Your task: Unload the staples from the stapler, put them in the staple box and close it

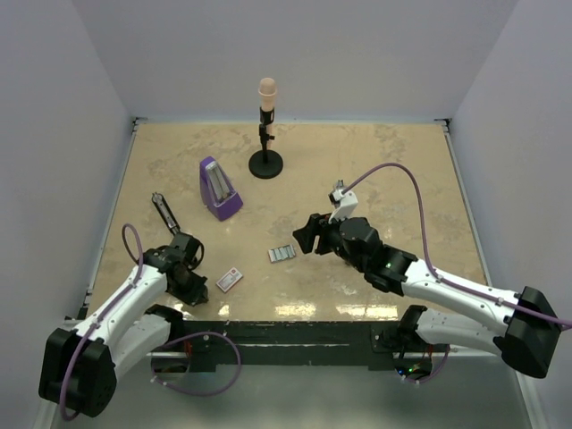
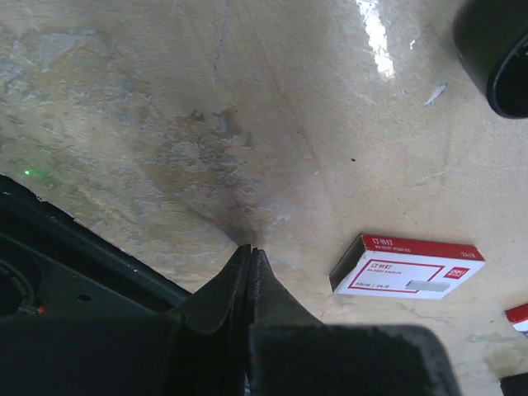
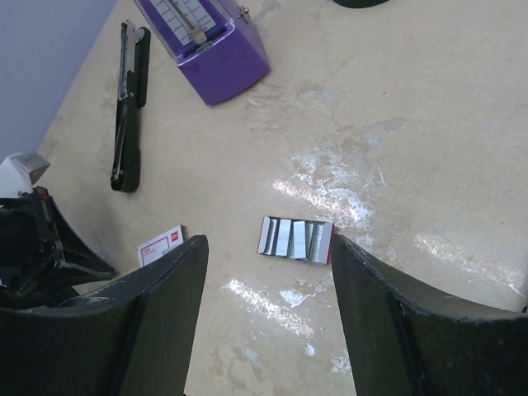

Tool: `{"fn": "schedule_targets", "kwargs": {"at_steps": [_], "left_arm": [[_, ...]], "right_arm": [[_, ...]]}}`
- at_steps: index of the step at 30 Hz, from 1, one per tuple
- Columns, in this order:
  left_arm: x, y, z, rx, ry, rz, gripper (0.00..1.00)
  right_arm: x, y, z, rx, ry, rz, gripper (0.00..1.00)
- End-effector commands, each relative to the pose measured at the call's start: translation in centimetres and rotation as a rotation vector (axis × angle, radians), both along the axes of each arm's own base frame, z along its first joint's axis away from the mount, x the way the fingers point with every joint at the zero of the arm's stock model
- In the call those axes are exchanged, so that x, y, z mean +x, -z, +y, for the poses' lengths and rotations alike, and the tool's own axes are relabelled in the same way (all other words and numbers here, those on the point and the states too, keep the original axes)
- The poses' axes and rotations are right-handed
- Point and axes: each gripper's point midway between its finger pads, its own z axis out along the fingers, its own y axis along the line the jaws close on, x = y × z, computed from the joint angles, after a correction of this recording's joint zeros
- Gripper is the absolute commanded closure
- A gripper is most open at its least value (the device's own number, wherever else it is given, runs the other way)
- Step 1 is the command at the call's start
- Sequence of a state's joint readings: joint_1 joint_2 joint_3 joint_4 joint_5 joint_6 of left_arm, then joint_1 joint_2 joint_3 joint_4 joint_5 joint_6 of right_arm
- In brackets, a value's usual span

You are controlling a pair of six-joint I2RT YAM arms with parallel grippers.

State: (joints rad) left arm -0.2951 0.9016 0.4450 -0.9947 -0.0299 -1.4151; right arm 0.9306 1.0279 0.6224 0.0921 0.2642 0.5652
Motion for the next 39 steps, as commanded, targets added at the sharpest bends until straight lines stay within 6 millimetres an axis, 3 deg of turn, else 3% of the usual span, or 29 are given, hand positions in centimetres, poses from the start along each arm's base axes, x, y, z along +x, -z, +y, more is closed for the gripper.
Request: {"fn": "schedule_targets", "kwargs": {"at_steps": [1, 6, 11, 24, 33, 39], "left_arm": [[-0.1, 0.2, -0.3, -0.009, -0.072, 0.011, 1.0], [1.3, 1.4, -2.0, -0.123, -0.096, -0.089, 1.0], [1.2, 2.0, -2.7, -0.152, -0.067, -0.059, 1.0], [6.0, 0.4, -3.3, -0.123, -0.003, -0.218, 1.0], [7.7, 0.6, -2.7, -0.051, 0.056, -0.255, 1.0], [9.4, 0.4, -3.0, -0.037, 0.122, -0.31, 1.0]], "right_arm": [[0.2, -1.2, 0.7, 0.033, -0.023, -0.03, 0.34], [0.2, -1.4, 0.9, 0.052, -0.028, -0.03, 0.34], [0.4, -1.1, 1.1, 0.047, -0.026, -0.023, 0.34], [0.6, -0.6, 1.4, 0.038, -0.027, -0.016, 0.34], [1.5, 1.6, 0.4, -0.053, 0.021, 0.026, 0.36], [1.6, 4.4, 1.2, -0.103, -0.033, 0.103, 0.39]]}}
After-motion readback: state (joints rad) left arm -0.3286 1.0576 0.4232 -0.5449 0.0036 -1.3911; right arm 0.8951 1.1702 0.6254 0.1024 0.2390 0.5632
